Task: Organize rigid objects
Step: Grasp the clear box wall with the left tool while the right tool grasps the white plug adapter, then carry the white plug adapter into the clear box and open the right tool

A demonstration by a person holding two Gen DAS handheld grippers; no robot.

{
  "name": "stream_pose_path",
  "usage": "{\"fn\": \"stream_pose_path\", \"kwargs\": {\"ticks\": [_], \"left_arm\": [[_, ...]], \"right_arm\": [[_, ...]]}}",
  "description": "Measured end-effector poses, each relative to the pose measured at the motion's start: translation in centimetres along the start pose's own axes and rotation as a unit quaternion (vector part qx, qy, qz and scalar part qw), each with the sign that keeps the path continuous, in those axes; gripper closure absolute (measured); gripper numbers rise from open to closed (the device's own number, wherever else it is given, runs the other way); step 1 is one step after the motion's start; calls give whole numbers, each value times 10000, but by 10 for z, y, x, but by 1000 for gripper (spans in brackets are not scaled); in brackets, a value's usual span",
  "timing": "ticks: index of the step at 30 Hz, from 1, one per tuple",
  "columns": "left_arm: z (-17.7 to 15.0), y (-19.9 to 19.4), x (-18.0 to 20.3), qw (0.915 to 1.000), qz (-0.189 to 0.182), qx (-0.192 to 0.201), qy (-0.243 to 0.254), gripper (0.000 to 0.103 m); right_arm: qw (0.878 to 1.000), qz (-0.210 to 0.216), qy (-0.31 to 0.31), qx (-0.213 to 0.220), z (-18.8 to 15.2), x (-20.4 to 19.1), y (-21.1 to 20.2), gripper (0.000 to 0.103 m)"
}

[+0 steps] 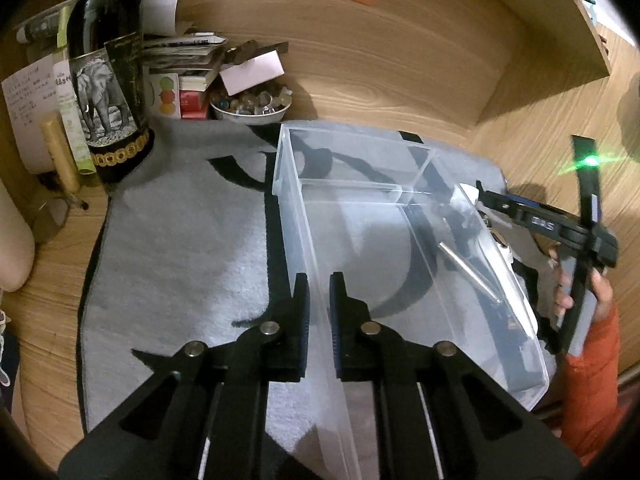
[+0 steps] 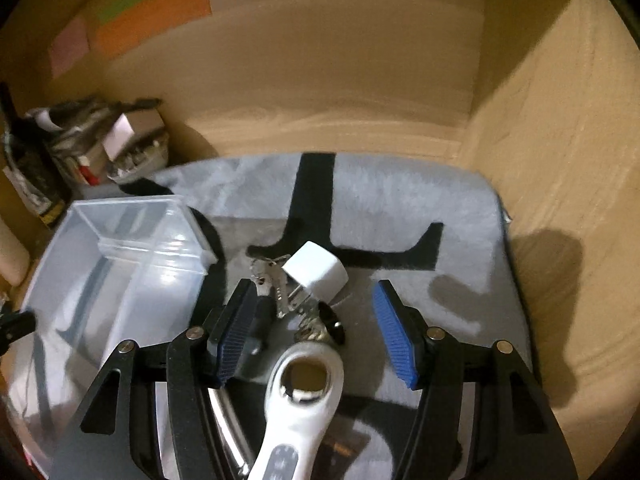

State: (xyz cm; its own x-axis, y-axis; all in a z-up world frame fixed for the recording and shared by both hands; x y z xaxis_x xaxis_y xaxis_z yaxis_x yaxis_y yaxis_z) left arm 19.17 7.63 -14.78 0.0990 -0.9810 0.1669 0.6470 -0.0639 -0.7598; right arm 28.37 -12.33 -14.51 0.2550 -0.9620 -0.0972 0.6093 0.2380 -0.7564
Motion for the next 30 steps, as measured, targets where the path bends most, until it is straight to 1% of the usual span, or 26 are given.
{"fn": "stream_pose_path", "kwargs": {"ticks": [3, 6, 8, 9, 10, 11, 12, 17, 19, 23, 28, 30], "left_arm": [[1, 1, -1, 10000, 19, -22, -33, 94], [1, 2, 0, 10000, 56, -24, 16, 94], [1, 3, 0, 10000, 26, -33, 6, 94], [2, 3, -1, 10000, 13, -31, 6, 94], [2, 3, -1, 10000, 9, -25, 10, 94], [2, 3, -1, 10000, 15, -12, 50, 94], [2, 3, -1, 10000, 20, -2, 83, 94], [2, 3, 0, 9999, 60, -9, 128, 94], [2, 3, 1, 9998, 120, 11, 159, 94], [2, 5, 0, 9997, 184, 18, 145, 94], [3, 7, -1, 9997, 231, 16, 93, 94], [3, 7, -2, 9997, 247, 20, 84, 94]], "right_arm": [[9997, -19, 37, -253, 2, 4, 18, 46], [9986, -149, 44, -513, 2, 10, 36, 46], [9976, -97, 67, -675, 1, 11, 47, 46], [9973, -82, 82, -727, 0, 12, 51, 47], [9973, -12, 73, -734, 0, 11, 53, 54], [9972, 50, 57, -743, 1, 9, 55, 57], [9971, 70, 40, -752, 2, 7, 56, 57], [9979, -55, -115, -635, 3, 1, 55, 58], [9985, -30, -108, -542, 5, 2, 50, 58], [9996, 15, -113, -257, 7, -1, 27, 58], [9994, -69, -313, 126, 12, -11, -8, 58], [9989, -9, -372, 277, 15, -18, -21, 58]]}}
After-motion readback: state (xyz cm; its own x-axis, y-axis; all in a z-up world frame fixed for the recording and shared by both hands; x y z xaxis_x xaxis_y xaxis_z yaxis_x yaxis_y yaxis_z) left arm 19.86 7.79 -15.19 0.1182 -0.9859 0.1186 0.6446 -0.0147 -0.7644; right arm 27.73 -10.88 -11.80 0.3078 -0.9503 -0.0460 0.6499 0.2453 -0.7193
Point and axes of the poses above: each gripper's, at about its wrist camera, not at the fingertips, and y roughly the way its jaws point, x to its right, z to its top, the point moved 8 cm from there along y, roughly the way its jaws point, and after that the axes turned 5 degrees about z, right-handed, at the moved point
